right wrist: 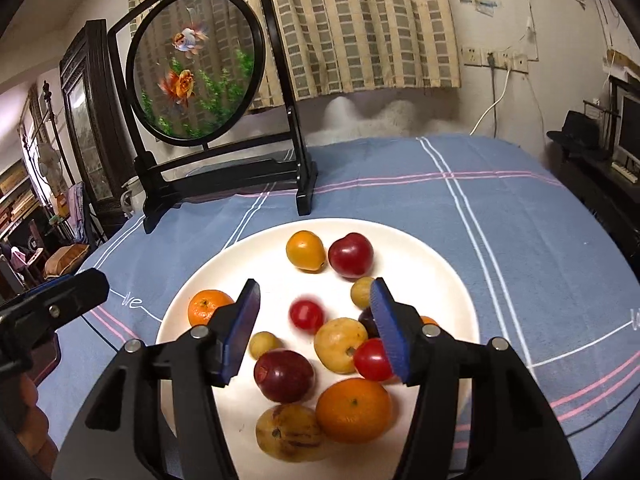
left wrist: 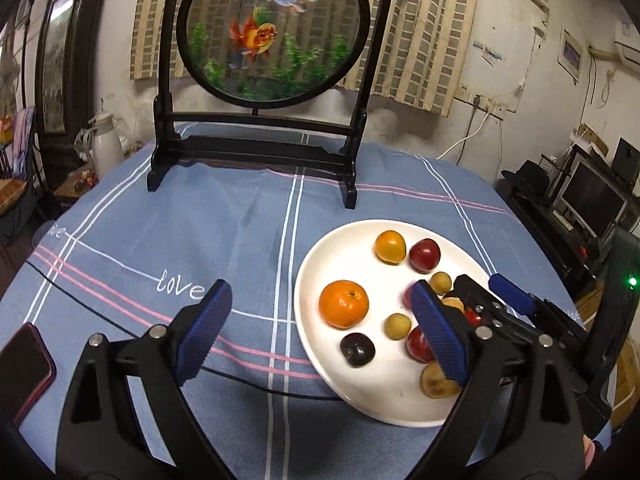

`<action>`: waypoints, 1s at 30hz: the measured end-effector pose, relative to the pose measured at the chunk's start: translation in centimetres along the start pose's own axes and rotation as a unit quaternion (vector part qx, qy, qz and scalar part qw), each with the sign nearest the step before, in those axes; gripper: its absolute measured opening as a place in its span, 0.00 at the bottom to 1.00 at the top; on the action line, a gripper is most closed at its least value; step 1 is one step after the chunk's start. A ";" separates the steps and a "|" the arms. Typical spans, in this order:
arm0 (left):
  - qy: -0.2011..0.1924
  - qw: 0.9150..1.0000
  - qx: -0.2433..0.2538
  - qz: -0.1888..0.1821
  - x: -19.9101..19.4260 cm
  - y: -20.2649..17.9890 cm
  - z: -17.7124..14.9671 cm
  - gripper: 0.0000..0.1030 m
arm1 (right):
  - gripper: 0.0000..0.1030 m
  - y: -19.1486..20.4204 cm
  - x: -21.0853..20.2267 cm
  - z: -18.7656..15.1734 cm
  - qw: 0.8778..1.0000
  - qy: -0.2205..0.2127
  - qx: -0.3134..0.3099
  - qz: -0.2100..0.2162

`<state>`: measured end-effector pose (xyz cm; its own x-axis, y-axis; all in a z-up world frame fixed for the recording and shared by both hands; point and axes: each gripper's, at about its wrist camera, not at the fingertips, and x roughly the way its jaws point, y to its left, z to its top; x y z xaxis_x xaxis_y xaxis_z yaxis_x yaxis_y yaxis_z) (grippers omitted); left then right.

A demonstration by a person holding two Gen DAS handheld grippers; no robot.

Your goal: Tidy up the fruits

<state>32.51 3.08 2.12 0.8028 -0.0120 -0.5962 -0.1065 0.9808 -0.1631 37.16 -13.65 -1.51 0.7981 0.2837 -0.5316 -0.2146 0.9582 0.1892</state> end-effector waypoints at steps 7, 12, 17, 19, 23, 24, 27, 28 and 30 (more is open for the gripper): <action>-0.028 0.999 0.030 0.012 -2.2 -0.5 -0.1 0.93 | 0.99 -0.5 -2.5 -1.4 1.000 0.000 0.009 -0.008; -0.028 0.999 0.046 -0.002 -3.2 -0.7 -1.5 0.94 | 0.99 0.9 -6.0 -3.9 0.997 -0.022 -0.066 -0.020; -0.020 0.996 0.082 0.001 -4.2 -1.1 -4.0 0.94 | 0.99 0.6 -9.0 -6.6 0.995 -0.019 -0.095 -0.016; -0.016 0.995 0.095 0.003 -4.8 -1.1 -5.2 0.95 | 0.99 0.1 -10.0 -7.7 0.994 -0.014 -0.110 -0.018; -0.009 0.994 0.111 -0.008 -5.8 -0.4 -7.5 0.96 | 0.99 -0.6 -11.6 -9.5 0.991 -0.004 -0.133 -0.023; -0.002 0.994 0.109 -0.012 -6.0 0.0 -8.3 0.96 | 0.99 -0.8 -12.0 -9.9 0.991 -0.002 -0.135 -0.022; 0.023 0.994 0.109 -0.007 -5.9 0.9 -10.1 0.96 | 0.99 -1.3 -12.8 -10.4 0.991 0.002 -0.129 -0.018; 0.033 0.993 0.110 0.001 -5.9 1.1 -10.7 0.96 | 0.99 -1.6 -13.1 -10.4 0.992 0.000 -0.123 -0.016; 0.028 0.994 0.107 0.006 -6.2 1.5 -10.9 0.96 | 0.99 -1.9 -13.3 -10.5 0.993 -0.003 -0.113 -0.013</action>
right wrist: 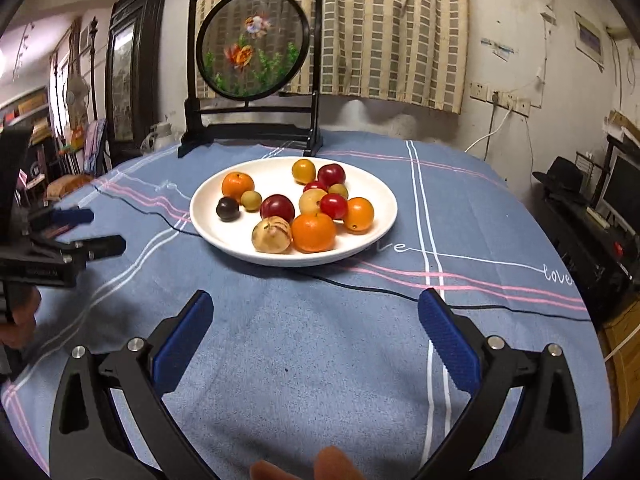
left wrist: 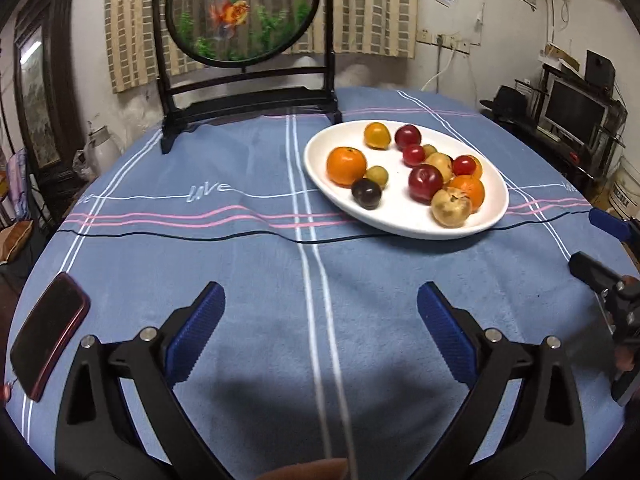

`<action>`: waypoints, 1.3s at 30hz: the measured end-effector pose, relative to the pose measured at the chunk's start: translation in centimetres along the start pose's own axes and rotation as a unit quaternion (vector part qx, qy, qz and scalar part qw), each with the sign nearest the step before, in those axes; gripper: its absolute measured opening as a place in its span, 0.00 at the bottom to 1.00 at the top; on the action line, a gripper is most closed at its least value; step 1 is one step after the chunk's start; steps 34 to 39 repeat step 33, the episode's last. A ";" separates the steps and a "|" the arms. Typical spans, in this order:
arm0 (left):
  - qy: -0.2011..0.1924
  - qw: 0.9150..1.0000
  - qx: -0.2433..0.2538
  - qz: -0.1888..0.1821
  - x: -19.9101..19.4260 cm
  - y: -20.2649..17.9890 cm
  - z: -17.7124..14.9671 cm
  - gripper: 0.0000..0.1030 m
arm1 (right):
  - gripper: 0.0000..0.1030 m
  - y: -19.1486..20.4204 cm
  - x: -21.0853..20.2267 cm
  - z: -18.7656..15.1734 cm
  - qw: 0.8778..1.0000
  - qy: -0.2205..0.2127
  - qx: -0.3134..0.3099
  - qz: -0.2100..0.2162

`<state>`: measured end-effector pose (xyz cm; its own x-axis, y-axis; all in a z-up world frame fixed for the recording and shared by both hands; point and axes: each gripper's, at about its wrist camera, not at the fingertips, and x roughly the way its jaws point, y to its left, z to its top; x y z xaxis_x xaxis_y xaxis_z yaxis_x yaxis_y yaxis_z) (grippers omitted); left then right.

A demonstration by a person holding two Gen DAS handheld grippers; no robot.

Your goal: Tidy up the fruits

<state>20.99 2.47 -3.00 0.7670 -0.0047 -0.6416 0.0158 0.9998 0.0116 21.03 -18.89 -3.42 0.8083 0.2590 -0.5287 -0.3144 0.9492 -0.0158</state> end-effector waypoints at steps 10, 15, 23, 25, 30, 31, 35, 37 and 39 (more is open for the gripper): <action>-0.006 1.000 -0.008 0.008 -0.1 0.3 -0.1 0.96 | 0.99 0.0 0.5 -0.3 1.000 0.021 0.006 -0.005; -0.002 1.000 0.000 0.011 0.1 0.0 -0.1 0.96 | 0.99 0.1 0.4 -0.3 1.000 0.022 0.002 -0.005; -0.008 1.000 -0.001 0.018 -0.1 0.2 -0.1 0.96 | 0.99 -0.1 0.6 -0.3 1.000 0.028 0.006 -0.006; -0.007 1.000 -0.001 0.019 0.0 0.1 -0.1 0.96 | 0.99 -0.1 0.6 -0.3 1.000 0.029 0.007 -0.006; -0.002 1.000 -0.004 0.025 0.2 0.3 -0.1 0.96 | 0.99 0.0 0.6 -0.3 1.000 0.030 0.007 -0.007; -0.002 1.000 -0.003 0.024 0.2 0.3 -0.1 0.96 | 0.99 0.0 0.7 -0.2 1.000 0.030 0.007 -0.007; -0.003 1.000 -0.003 0.025 0.1 0.3 -0.1 0.96 | 0.99 0.0 0.6 -0.2 0.999 0.030 0.007 -0.007; -0.003 1.000 -0.003 0.025 0.1 0.3 -0.1 0.96 | 0.99 0.0 0.6 -0.2 0.999 0.030 0.007 -0.007; -0.003 1.000 -0.003 0.025 0.1 0.3 -0.1 0.96 | 0.99 0.0 0.6 -0.2 0.999 0.030 0.007 -0.007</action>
